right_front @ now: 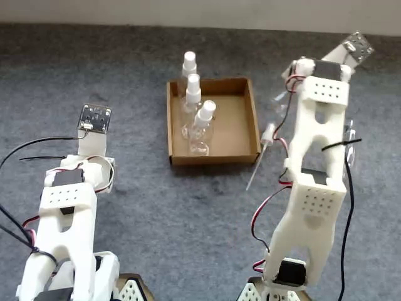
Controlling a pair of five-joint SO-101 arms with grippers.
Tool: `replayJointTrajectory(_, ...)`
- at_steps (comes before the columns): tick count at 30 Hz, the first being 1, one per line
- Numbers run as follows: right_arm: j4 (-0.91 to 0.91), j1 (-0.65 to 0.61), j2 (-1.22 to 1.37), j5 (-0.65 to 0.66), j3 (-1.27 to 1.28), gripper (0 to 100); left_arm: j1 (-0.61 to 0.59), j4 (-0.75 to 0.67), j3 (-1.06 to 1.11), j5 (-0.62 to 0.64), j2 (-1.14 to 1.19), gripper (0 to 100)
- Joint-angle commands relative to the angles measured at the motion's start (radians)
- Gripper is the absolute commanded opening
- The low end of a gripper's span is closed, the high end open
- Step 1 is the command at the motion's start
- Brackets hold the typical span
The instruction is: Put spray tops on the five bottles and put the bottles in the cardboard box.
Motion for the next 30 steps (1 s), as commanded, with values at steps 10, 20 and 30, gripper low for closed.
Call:
replayJointTrajectory(10, 0.432, 0.107, -0.070, 0.988, 0.018, 8.8, 0.053, -0.012, -0.004, 0.005, -0.007, 13)
replayJointTrajectory(20, 0.242, 0.173, -0.070, 0.984, 0.278, 8.7, 0.053, -0.012, -0.012, 0.008, -0.010, 13)
replayJointTrajectory(30, 0.182, 0.182, -0.082, 0.910, 0.383, 0.4, 0.077, 0.347, -0.252, 0.003, -0.269, 13)
